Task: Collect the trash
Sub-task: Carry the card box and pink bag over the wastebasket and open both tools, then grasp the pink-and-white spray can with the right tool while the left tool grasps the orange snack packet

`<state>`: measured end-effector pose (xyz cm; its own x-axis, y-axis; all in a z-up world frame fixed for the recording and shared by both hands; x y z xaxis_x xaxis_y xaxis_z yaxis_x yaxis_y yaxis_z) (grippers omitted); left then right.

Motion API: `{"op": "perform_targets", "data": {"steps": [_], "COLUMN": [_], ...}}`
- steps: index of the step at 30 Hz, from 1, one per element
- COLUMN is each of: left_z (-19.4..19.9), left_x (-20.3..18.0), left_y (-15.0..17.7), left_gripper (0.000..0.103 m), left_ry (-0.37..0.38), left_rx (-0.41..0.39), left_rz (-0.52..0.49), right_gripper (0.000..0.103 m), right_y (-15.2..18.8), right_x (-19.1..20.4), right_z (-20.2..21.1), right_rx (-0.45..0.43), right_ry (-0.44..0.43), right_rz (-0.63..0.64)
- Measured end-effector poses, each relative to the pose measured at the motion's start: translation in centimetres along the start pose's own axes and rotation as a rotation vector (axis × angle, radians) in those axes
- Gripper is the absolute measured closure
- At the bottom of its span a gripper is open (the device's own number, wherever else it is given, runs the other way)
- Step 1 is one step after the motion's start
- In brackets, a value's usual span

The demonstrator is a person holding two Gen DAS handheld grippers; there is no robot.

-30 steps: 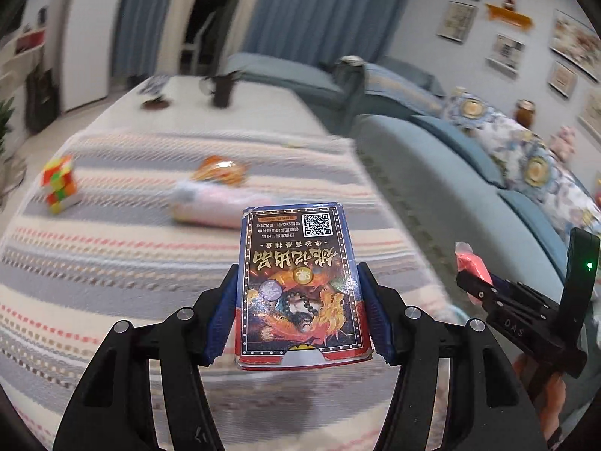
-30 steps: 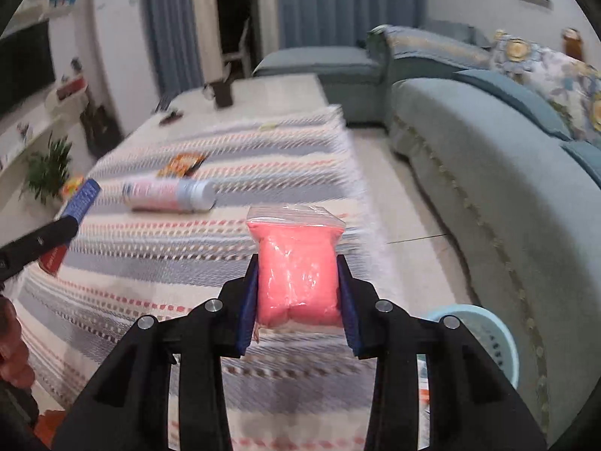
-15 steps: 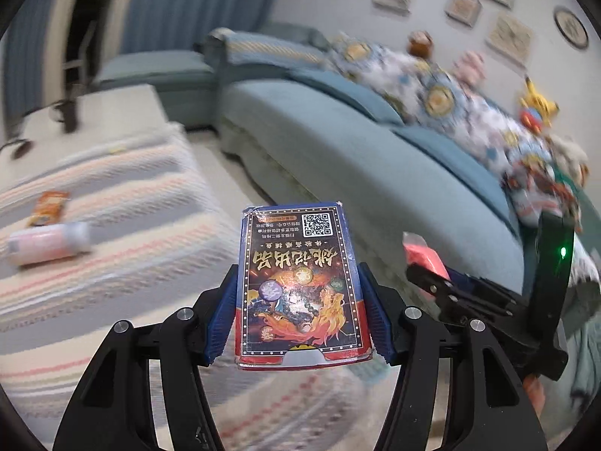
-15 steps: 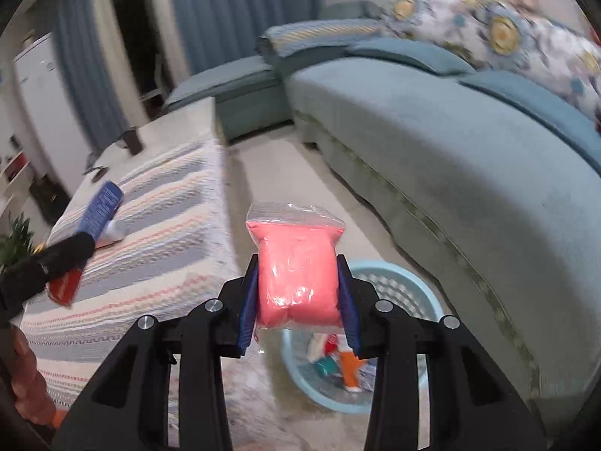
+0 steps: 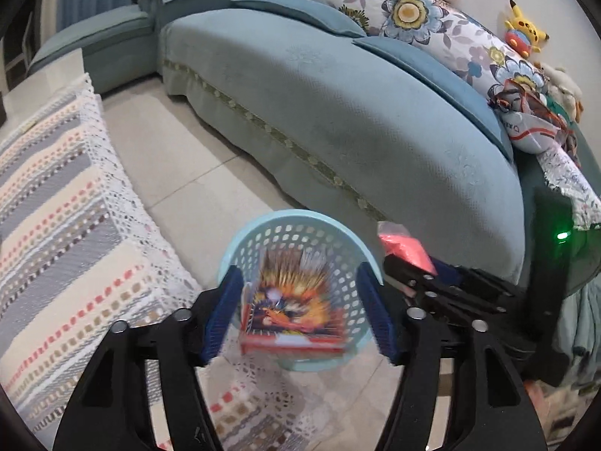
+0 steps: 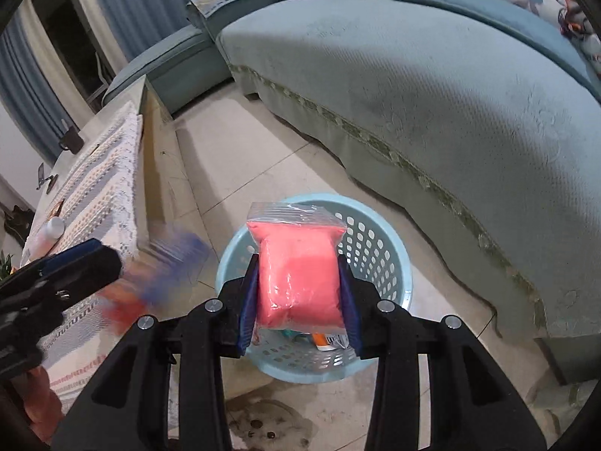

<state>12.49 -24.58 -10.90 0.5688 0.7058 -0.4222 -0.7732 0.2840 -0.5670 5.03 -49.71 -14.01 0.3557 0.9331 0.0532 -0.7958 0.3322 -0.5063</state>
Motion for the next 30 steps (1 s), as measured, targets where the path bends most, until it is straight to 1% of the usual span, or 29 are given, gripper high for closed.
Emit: {"op": "perform_targets", "data": {"steps": [1,3,4,10,14,18,22,26,28,30], "left_z": [0.3,0.7,0.8,2.3,4.3,7.4,11.7,17.2,19.7,22.3], "left_x": [0.3,0.9,1.0,2.7,4.0,5.4,7.6,10.3,11.7,13.5], "left_y": [0.0,-0.1,-0.2,0.2,0.8,1.2,1.9,2.8,3.3,4.3], "left_gripper": [0.03,0.029,0.029,0.029,0.03,0.03,0.03,0.029,0.029,0.03], "left_ry": [0.004,-0.003,-0.004,-0.02,-0.021,-0.039,-0.036,-0.099,-0.144,-0.212], "left_rx": [-0.009,-0.025,-0.026,-0.044,-0.071,-0.12,-0.192,-0.288,-0.336,-0.385], "left_rz": [0.006,0.023,0.028,0.067,0.097,0.121,0.192,0.244,0.273,0.304], "right_gripper": [0.065,0.059,0.052,0.051,0.051,0.051,0.051,0.051,0.051,0.051], "right_y": [0.0,-0.2,-0.3,-0.1,0.5,0.3,-0.3,-0.5,-0.7,-0.7], "right_x": [-0.1,-0.2,-0.2,0.4,1.9,5.3,9.8,15.4,17.9,21.3], "right_z": [-0.5,-1.3,-1.6,-2.2,-1.8,0.2,2.8,4.9,5.4,5.6], "right_rx": [0.009,0.023,0.026,0.045,0.048,0.0,-0.07,-0.117,-0.124,-0.128], "right_ry": [-0.003,0.006,0.011,0.001,-0.018,-0.073,-0.131,-0.22,-0.256,-0.292], "right_rz": [-0.006,-0.02,-0.026,-0.03,-0.001,0.068,0.147,0.215,0.242,0.285]}}
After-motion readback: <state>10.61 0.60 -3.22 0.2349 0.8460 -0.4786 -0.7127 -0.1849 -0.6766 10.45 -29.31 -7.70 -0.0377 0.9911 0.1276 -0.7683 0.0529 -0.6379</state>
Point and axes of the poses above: each gripper's, at about its wrist camera, not at the fingertips, and z roughly against the way its jaws point, x to its left, y to its underside, the point moved 1 cm from there along -z, roughly the way its jaws point, and after that the axes turned 11 degrees about y, right-handed, at the moved point
